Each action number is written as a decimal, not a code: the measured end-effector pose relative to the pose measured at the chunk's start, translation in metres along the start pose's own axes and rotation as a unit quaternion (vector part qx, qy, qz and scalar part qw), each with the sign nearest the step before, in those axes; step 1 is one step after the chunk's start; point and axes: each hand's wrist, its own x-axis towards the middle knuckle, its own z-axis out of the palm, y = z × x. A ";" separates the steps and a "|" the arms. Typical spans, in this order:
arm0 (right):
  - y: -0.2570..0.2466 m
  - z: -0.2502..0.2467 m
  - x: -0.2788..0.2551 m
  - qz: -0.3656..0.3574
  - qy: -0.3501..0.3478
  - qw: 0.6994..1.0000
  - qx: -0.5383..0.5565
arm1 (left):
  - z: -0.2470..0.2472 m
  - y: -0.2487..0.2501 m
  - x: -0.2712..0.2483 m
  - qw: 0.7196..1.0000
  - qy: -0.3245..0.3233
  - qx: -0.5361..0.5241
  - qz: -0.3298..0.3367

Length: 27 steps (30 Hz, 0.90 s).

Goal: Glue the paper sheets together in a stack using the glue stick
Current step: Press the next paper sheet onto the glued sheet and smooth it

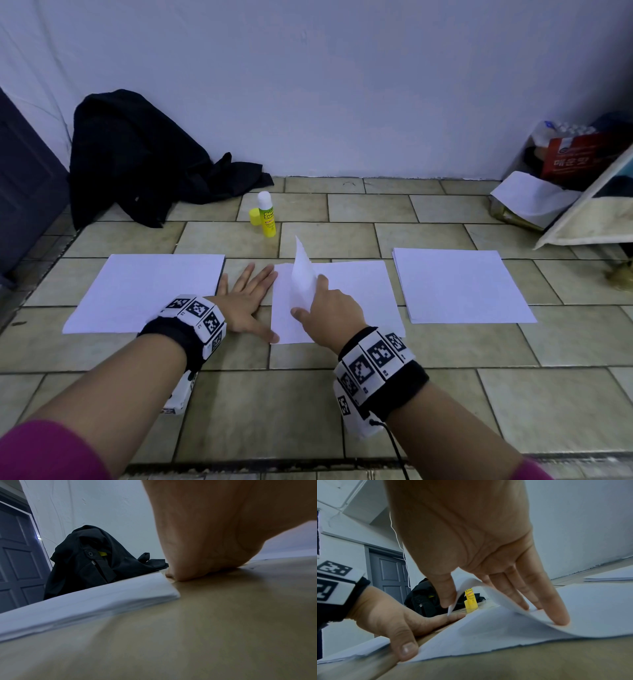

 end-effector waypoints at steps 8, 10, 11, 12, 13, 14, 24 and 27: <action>0.007 -0.001 0.003 -0.046 -0.018 0.999 -0.023 | 0.001 -0.001 0.002 1.000 0.004 0.005 -0.002; 0.006 0.001 0.003 -0.050 -0.028 0.997 -0.045 | 0.001 -0.001 0.002 1.000 0.003 0.004 -0.001; 0.006 0.002 0.003 -0.051 -0.033 0.997 -0.056 | 0.001 -0.001 0.002 1.000 0.003 0.004 0.000; 0.005 0.003 0.004 -0.052 -0.038 0.996 -0.066 | 0.001 -0.001 0.002 1.000 0.003 0.005 0.001; 0.005 0.004 0.004 -0.052 -0.042 0.995 -0.073 | 0.001 -0.002 0.002 1.000 0.004 0.006 0.002; 0.005 0.005 0.004 -0.052 -0.046 0.995 -0.077 | 0.001 -0.002 0.003 1.000 0.005 0.006 0.003; 0.001 0.007 0.006 -0.020 -0.033 0.997 -0.068 | 0.002 -0.002 0.002 1.000 0.004 0.005 0.001; 0.001 0.006 0.006 -0.019 -0.034 0.997 -0.073 | 0.000 -0.001 0.001 1.000 0.004 0.003 0.002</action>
